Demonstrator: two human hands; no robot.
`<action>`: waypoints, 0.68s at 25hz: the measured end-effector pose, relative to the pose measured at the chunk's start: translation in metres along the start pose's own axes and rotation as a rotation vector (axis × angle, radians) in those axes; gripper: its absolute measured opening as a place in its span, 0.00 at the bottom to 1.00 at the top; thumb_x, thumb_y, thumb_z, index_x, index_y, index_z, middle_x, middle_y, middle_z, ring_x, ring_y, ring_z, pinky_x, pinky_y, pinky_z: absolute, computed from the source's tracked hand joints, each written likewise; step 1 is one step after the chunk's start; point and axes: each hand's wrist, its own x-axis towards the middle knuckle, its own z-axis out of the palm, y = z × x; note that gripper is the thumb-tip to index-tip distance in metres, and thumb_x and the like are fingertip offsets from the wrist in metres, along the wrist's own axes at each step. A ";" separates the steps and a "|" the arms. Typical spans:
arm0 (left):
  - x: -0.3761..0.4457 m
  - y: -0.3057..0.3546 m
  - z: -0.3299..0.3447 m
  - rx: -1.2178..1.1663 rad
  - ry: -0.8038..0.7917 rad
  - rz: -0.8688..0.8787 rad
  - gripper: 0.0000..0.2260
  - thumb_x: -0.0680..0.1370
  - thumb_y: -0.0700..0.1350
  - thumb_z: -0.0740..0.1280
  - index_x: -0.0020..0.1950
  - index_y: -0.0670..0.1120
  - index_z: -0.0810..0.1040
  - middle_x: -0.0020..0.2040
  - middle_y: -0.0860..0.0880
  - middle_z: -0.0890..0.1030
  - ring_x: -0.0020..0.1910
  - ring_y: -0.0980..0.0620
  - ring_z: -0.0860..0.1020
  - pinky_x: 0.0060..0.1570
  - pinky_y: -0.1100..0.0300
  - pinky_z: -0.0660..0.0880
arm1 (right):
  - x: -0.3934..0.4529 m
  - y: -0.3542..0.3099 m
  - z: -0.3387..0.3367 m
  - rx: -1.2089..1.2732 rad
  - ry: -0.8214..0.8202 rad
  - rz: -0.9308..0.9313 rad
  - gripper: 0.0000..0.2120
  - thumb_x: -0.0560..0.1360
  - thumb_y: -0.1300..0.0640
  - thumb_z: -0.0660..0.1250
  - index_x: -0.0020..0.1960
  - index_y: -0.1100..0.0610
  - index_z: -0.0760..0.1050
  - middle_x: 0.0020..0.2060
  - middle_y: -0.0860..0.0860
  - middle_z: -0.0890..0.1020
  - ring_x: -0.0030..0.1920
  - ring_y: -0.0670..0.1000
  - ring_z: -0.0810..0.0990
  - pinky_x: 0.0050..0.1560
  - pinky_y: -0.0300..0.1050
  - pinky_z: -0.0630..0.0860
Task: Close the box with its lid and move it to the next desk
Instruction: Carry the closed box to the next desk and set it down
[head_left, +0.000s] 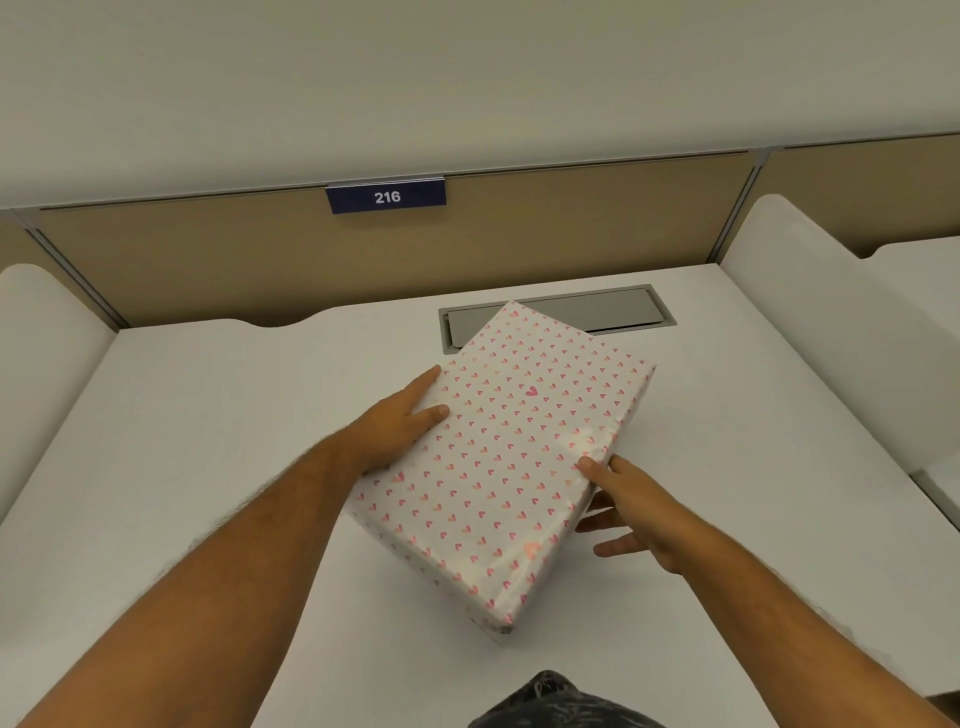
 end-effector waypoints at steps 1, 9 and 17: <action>0.002 -0.001 -0.001 -0.034 -0.001 -0.015 0.33 0.81 0.68 0.59 0.83 0.65 0.53 0.82 0.53 0.66 0.66 0.47 0.78 0.62 0.50 0.76 | -0.002 0.000 0.001 0.015 0.012 -0.002 0.30 0.80 0.32 0.67 0.76 0.44 0.67 0.61 0.52 0.84 0.54 0.55 0.90 0.39 0.55 0.89; -0.008 -0.010 -0.004 -0.089 0.149 -0.013 0.29 0.82 0.66 0.59 0.81 0.57 0.62 0.79 0.52 0.72 0.69 0.47 0.78 0.60 0.54 0.72 | -0.030 0.021 0.058 0.244 0.092 -0.126 0.35 0.67 0.39 0.79 0.65 0.53 0.70 0.66 0.53 0.83 0.64 0.53 0.86 0.48 0.50 0.89; -0.048 -0.089 -0.112 -0.158 0.461 -0.066 0.30 0.81 0.67 0.61 0.81 0.60 0.63 0.78 0.52 0.73 0.70 0.47 0.77 0.63 0.50 0.72 | 0.029 -0.066 0.149 -0.015 -0.085 -0.281 0.43 0.59 0.37 0.83 0.66 0.48 0.68 0.69 0.49 0.80 0.72 0.53 0.80 0.72 0.62 0.80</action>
